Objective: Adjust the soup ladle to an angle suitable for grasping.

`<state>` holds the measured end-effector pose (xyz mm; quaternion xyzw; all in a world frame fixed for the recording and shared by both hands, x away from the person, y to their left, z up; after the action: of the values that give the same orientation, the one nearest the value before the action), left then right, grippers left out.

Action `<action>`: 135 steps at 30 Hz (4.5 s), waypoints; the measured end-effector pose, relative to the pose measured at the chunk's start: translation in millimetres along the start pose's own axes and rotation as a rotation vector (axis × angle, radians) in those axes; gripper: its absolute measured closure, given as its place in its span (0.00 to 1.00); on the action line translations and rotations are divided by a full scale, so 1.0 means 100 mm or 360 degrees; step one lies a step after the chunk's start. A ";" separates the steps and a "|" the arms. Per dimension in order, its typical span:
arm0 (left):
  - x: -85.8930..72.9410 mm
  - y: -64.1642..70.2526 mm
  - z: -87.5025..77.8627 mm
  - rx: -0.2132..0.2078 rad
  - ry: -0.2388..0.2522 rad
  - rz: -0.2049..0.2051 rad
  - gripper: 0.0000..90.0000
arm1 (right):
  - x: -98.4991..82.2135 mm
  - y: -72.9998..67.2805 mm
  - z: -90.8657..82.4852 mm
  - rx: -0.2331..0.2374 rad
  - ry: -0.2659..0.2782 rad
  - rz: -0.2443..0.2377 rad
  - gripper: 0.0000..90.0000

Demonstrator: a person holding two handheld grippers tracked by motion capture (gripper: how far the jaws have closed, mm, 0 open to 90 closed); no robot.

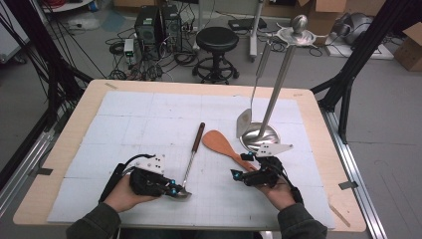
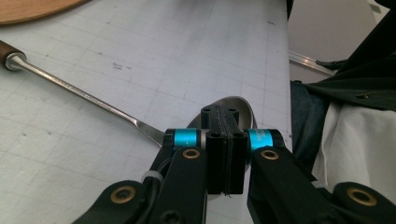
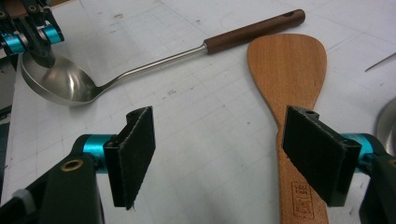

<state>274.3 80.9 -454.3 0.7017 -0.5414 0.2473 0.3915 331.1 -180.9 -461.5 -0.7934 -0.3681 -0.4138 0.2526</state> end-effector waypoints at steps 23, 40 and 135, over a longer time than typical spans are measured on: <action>-0.09 0.09 -0.01 -0.0072 -0.0026 -0.0005 0.99 | -0.01 -0.01 0.01 -0.0001 -0.0009 0.0005 0.28; -0.06 0.16 0.05 -0.0106 -0.0044 0.0041 0.99 | -0.01 -0.02 0.02 0.0008 -0.0009 0.0006 0.28; -0.19 -0.31 0.22 0.0199 -0.0111 0.0017 1.00 | 0.02 -0.11 0.11 0.0031 -0.0033 -0.0007 0.30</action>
<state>296.8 76.8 -490.6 0.7300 -0.5419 0.2583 0.3265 327.9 -165.7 -464.9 -0.7943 -0.3767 -0.4024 0.2555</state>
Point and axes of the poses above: each handheld gripper's, and its own axes: z roughly forward along the jaws, x roughly out of its top, y roughly to its right, the point moved 7 cm from there along z, roughly forward along the jaws, and after that the axes turned 6 degrees about -x, right-handed, at the moved point
